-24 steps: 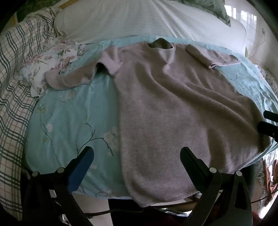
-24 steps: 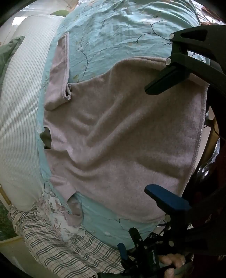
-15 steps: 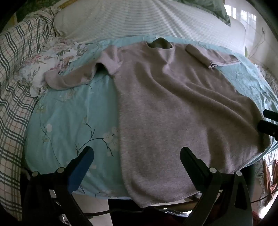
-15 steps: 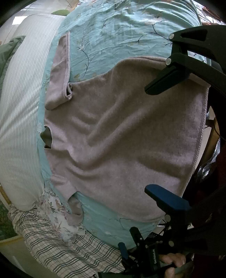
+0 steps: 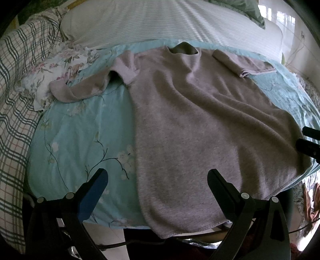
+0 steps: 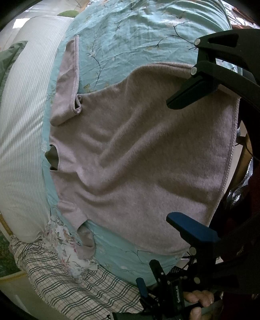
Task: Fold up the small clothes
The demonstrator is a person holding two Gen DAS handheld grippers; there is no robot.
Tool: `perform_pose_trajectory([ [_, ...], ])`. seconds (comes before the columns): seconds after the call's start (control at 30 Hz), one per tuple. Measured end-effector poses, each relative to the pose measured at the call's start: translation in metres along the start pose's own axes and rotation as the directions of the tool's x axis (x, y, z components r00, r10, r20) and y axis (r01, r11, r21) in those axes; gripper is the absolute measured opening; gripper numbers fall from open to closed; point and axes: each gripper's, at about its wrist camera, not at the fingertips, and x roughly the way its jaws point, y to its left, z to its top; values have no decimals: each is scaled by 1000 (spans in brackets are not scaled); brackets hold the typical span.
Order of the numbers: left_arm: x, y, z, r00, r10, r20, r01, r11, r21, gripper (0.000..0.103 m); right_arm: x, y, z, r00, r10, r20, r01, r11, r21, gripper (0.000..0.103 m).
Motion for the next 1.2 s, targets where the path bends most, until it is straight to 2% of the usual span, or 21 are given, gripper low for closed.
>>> perform_pose_trajectory([
  [0.17, 2, 0, 0, 999, 35, -35, -34, 999, 30, 100, 0, 0, 0, 1000, 6, -2, -6, 1000, 4, 102],
  [0.4, 1, 1, -1, 1000, -7, 8, 7, 1000, -5, 100, 0, 1, 0, 1000, 7, -1, -7, 1000, 5, 102],
  [1.07, 7, -1, 1, 1000, 23, -19, -23, 999, 22, 100, 3, 6, 1, 1000, 17, -5, -17, 1000, 21, 102],
  [1.2, 11, -2, 3, 1000, 20, -21, -20, 1000, 22, 100, 7, -2, 3, 999, 30, 28, -30, 999, 33, 102],
])
